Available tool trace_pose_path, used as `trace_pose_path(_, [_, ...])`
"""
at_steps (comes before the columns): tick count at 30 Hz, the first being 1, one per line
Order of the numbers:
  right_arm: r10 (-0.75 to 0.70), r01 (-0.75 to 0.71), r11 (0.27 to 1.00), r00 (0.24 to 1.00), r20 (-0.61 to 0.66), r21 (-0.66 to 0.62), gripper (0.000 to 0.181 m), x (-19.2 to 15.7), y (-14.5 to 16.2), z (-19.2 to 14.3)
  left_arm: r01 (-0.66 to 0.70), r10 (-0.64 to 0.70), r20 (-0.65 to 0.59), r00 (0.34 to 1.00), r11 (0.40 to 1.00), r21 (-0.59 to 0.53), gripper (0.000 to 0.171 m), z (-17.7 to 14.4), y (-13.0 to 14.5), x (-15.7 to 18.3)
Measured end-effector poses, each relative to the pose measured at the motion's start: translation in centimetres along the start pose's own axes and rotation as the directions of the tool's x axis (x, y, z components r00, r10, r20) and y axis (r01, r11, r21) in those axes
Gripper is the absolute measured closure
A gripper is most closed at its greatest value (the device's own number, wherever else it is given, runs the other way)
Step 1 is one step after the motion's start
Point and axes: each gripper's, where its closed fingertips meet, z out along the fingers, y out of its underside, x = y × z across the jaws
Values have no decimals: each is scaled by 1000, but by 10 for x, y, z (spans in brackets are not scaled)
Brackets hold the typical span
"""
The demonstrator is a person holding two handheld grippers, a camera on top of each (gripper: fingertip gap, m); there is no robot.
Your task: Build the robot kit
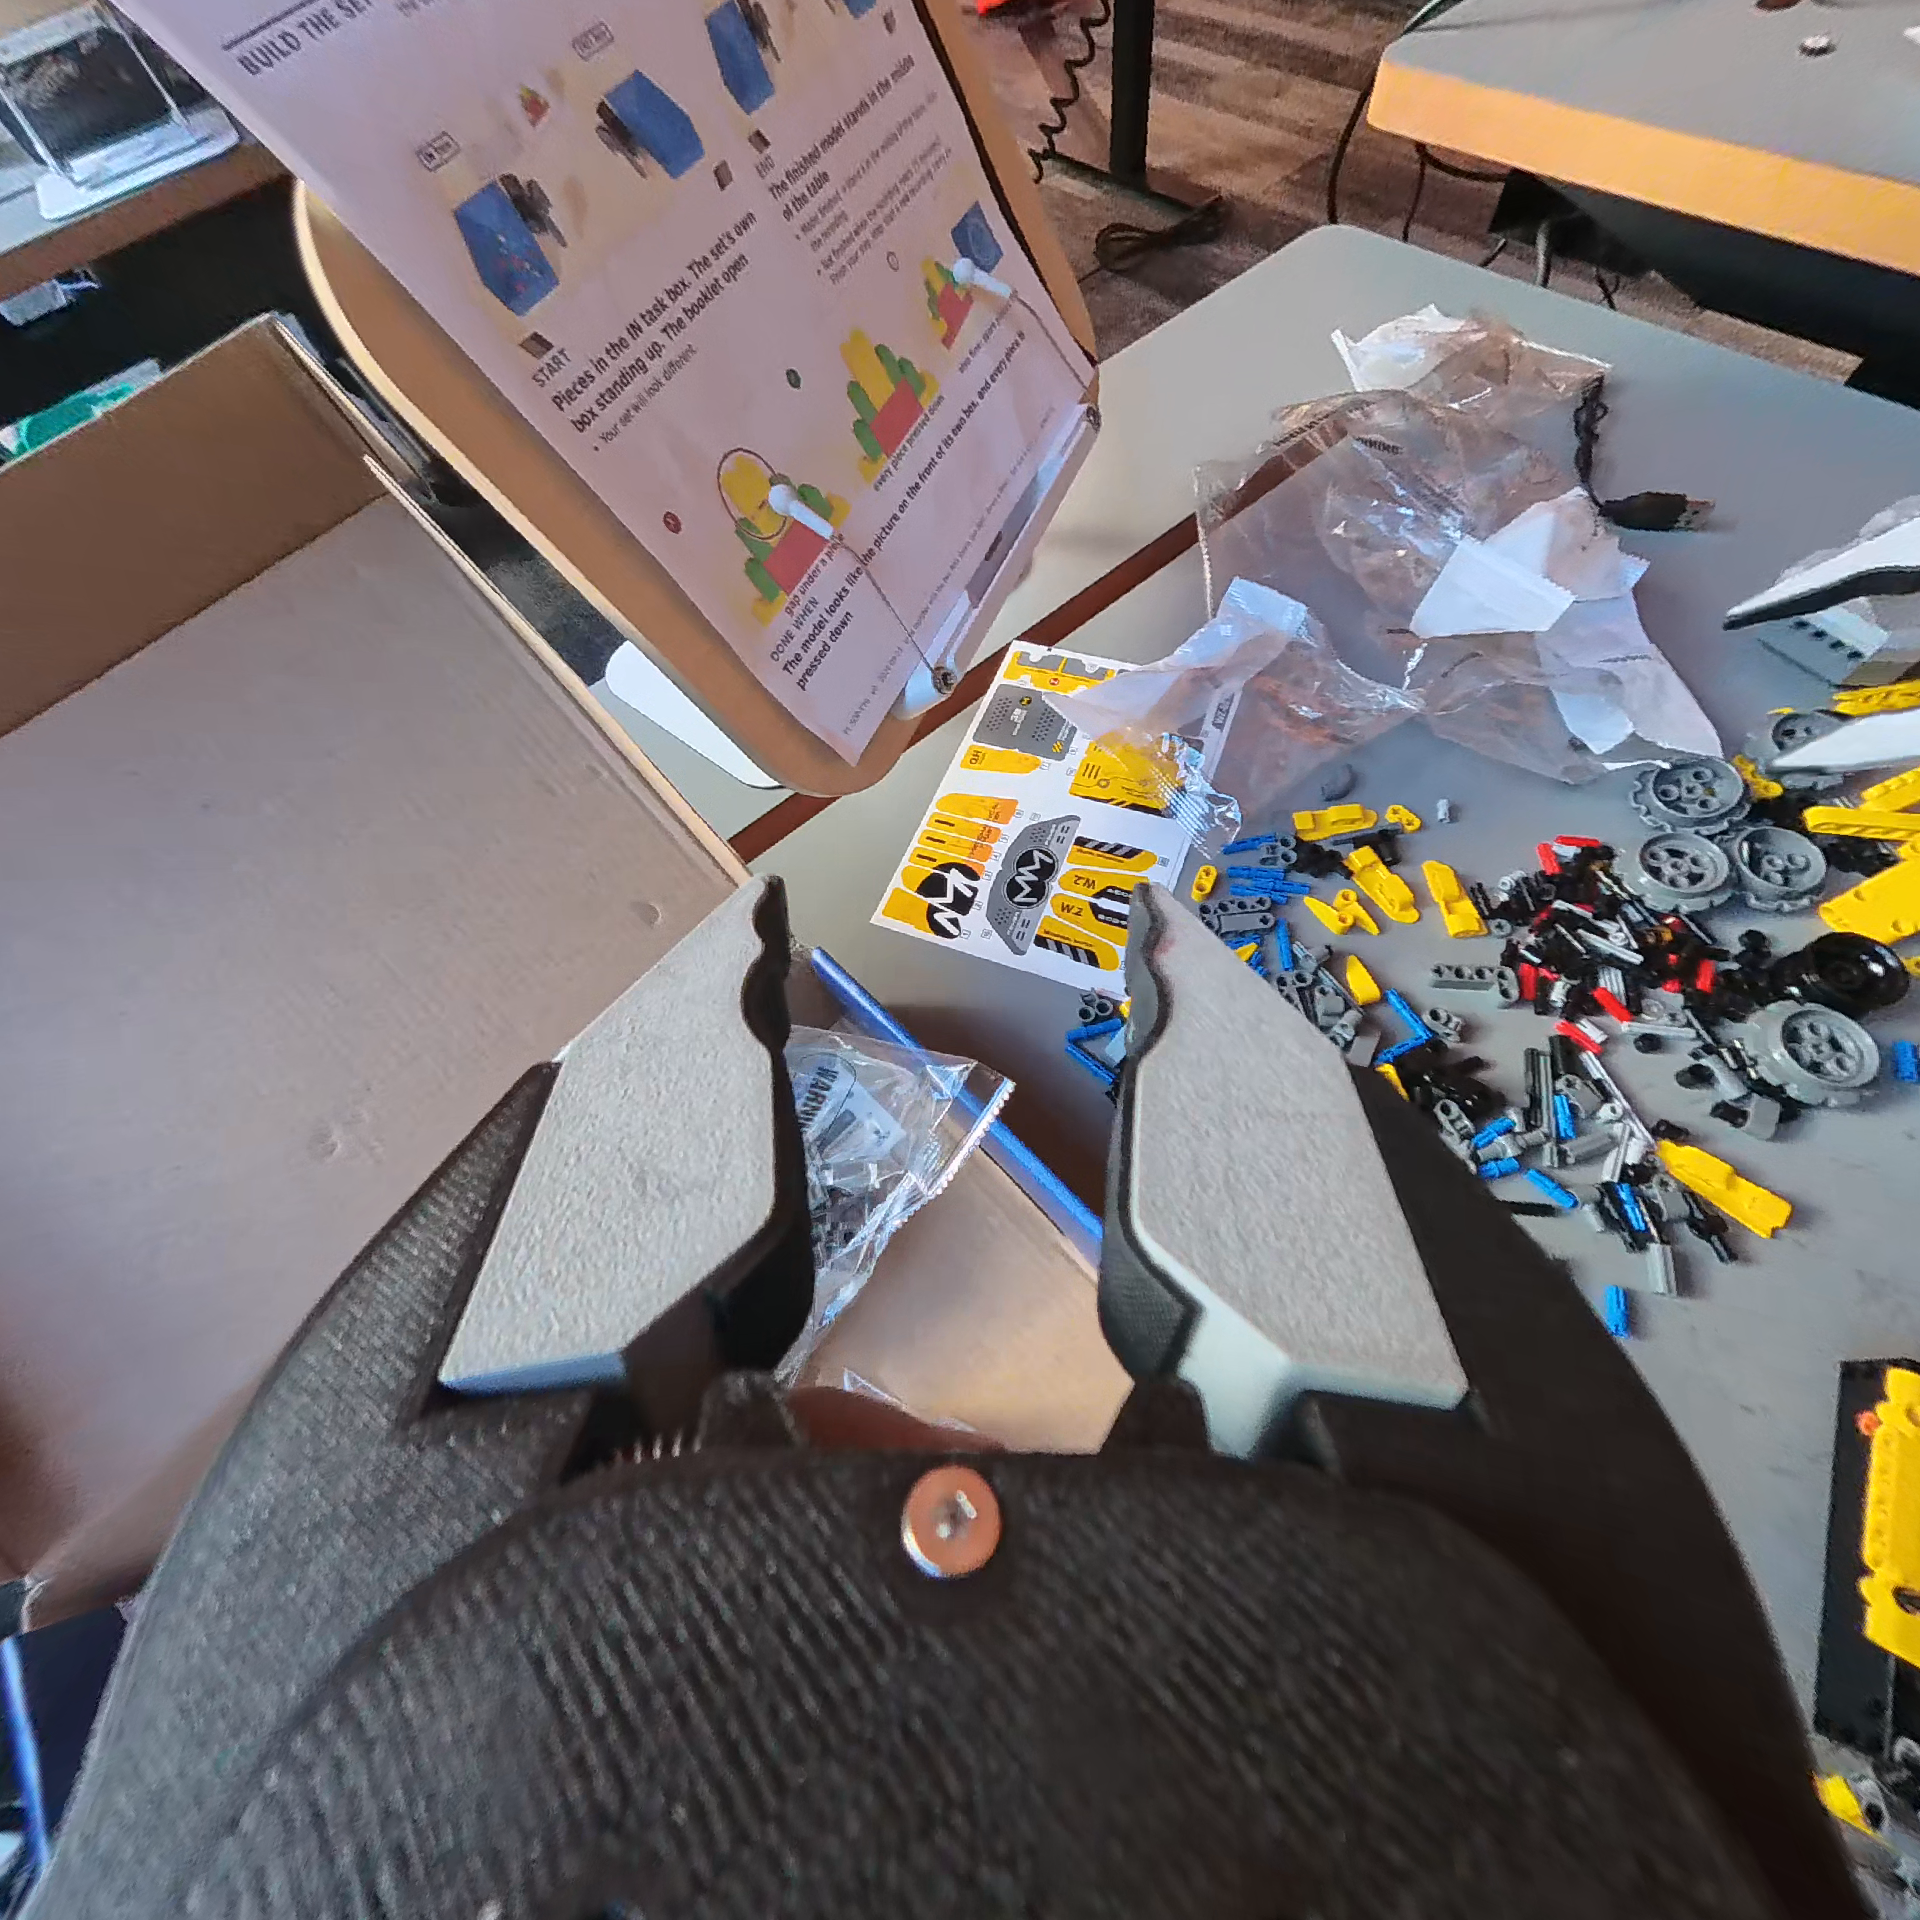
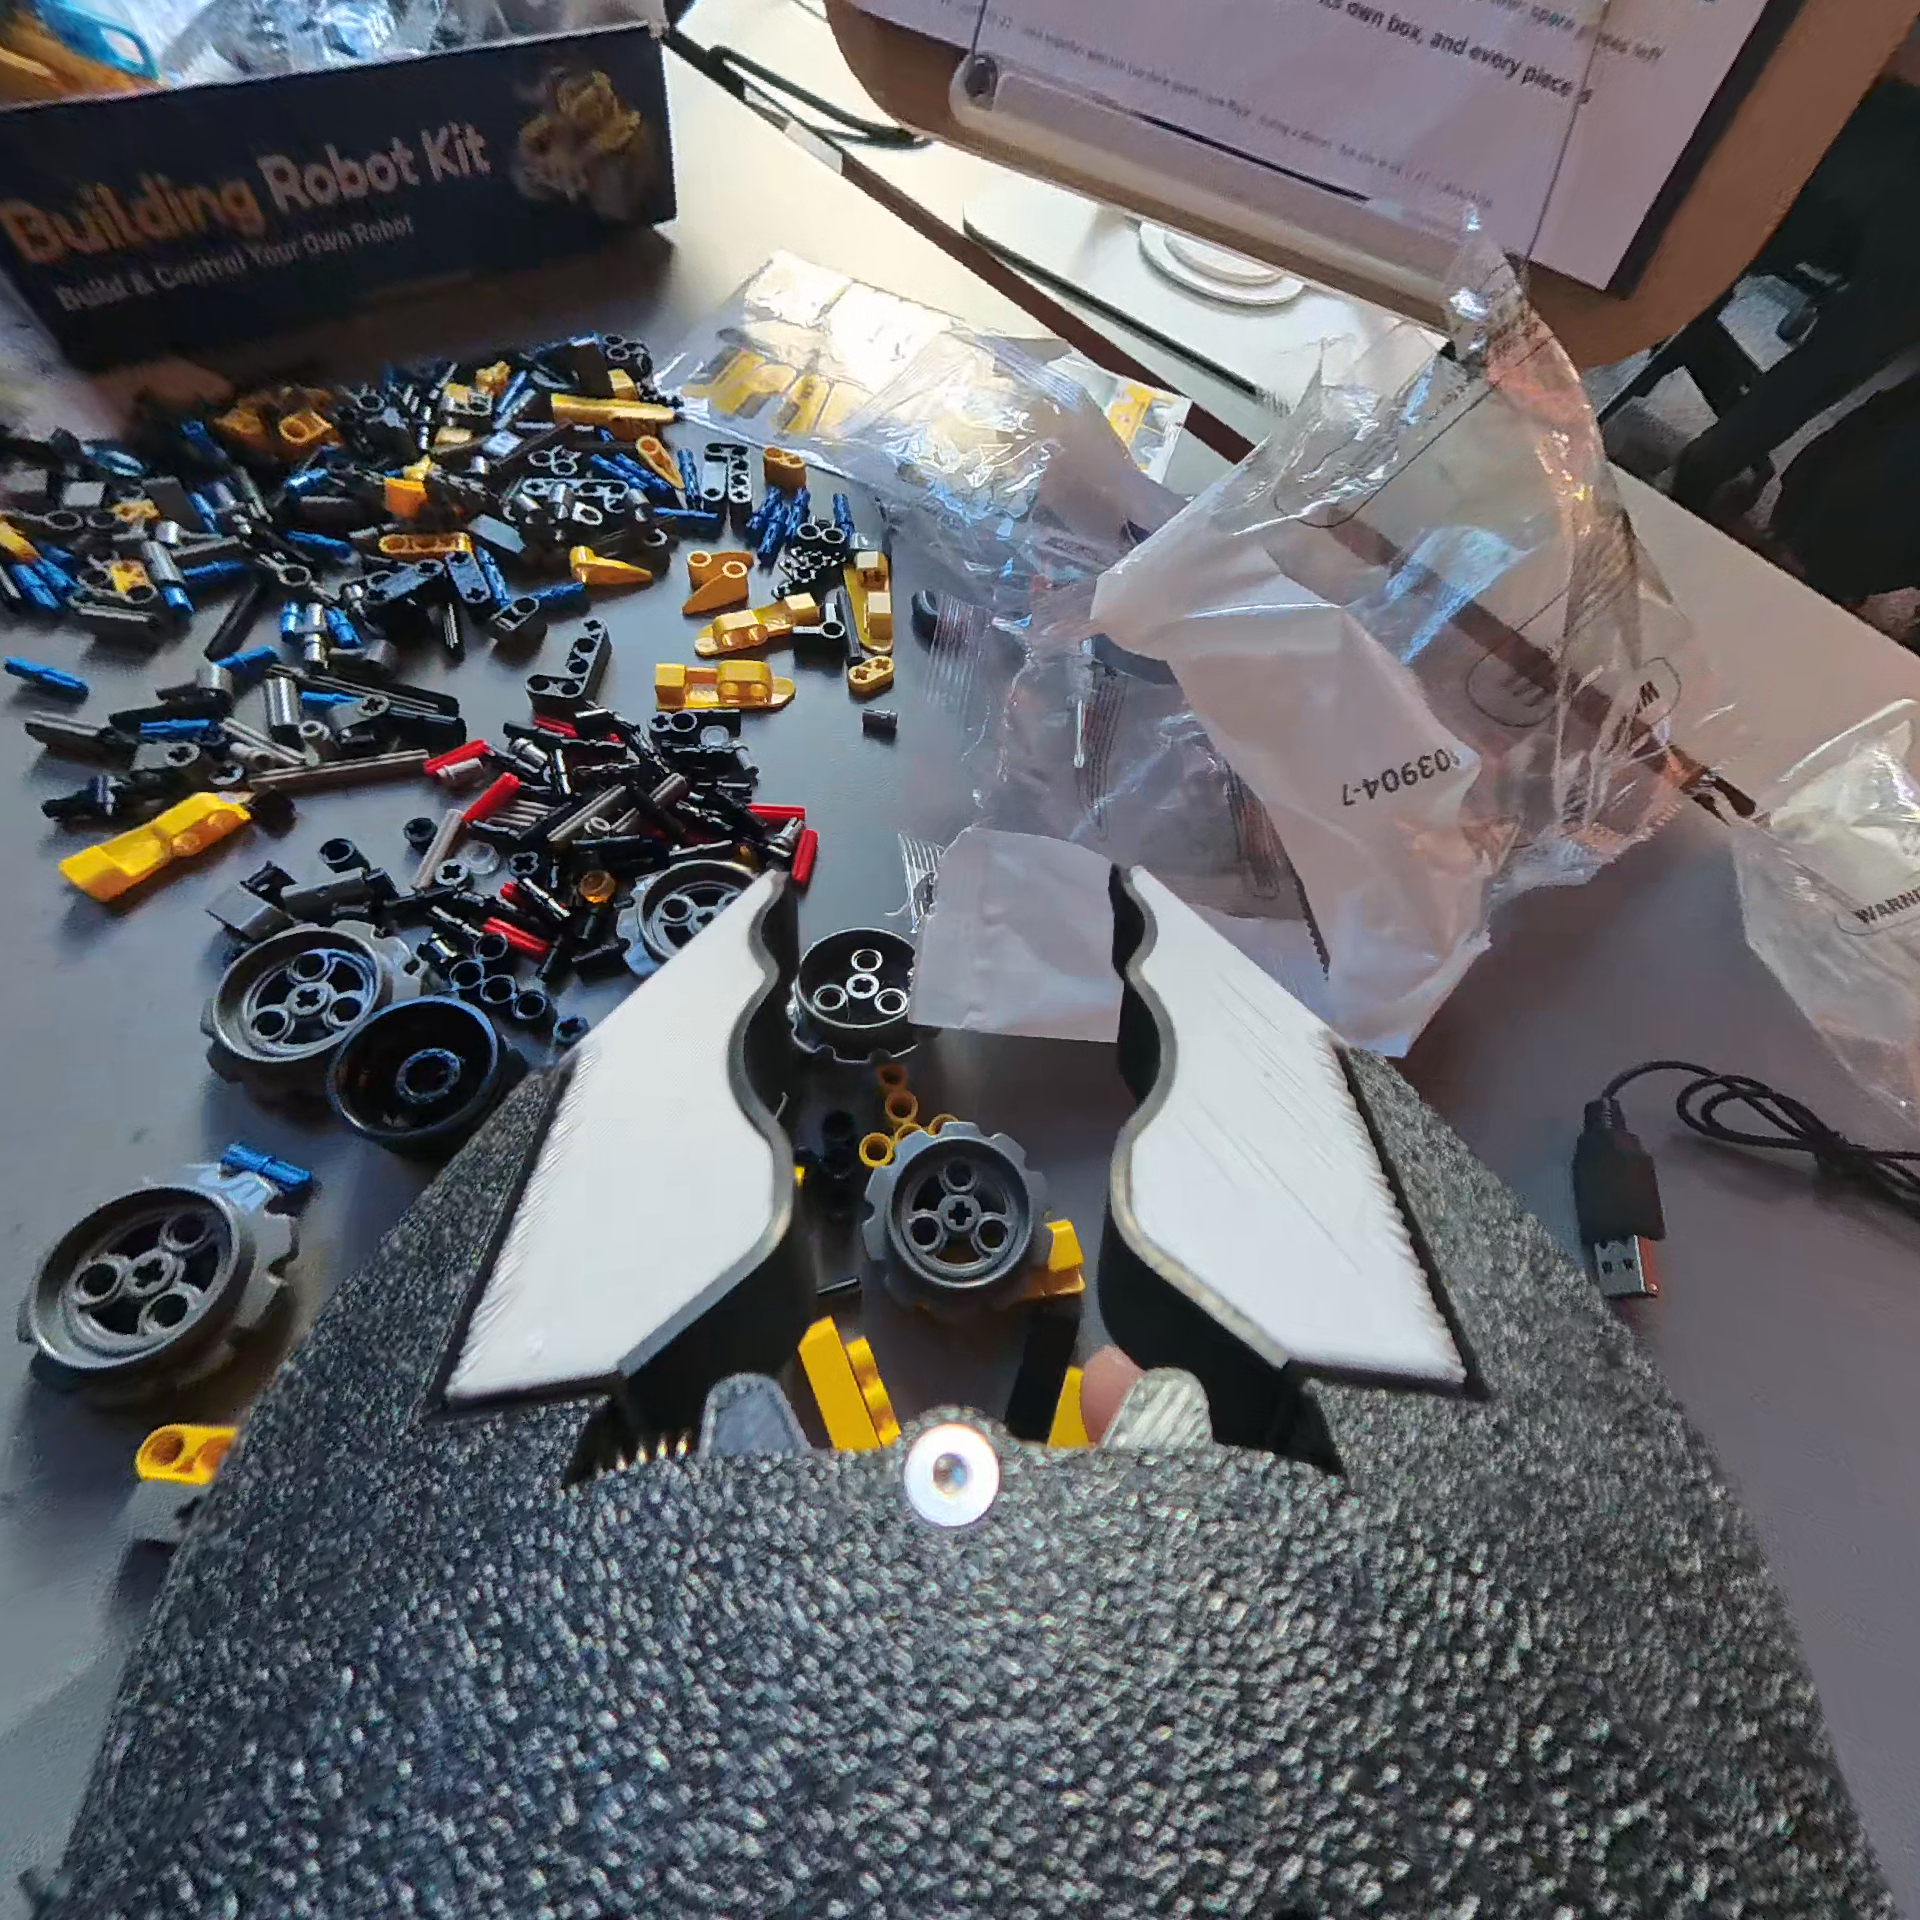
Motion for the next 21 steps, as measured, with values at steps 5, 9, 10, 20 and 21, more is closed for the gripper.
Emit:
trace_pose_path(5, [-6,7,1000,996,-92,8,126,11,-2,0,0,0,-10,1000,1000,17,109,-3,-2,-1])
trace_pose_path(9, [51,-42,996,994,-99,84,129,14,-14,-5,16,-16,10,1000,1000,-6,109,-1,4,-10])
trace_pose_path(10, [63,-54,994,993,-97,90,129,15,-14,-5,20,-20,12,1000,1000,-7,109,-1,5,-12])
trace_pose_path(20, [-61,57,997,995,-78,-58,124,-5,4,14,5,-4,17,1000,999,-34,109,2,10,-13])
trace_pose_path(21, [-83,76,994,993,-85,-82,123,-5,7,15,1,0,23,1000,999,-38,109,2,11,-13])
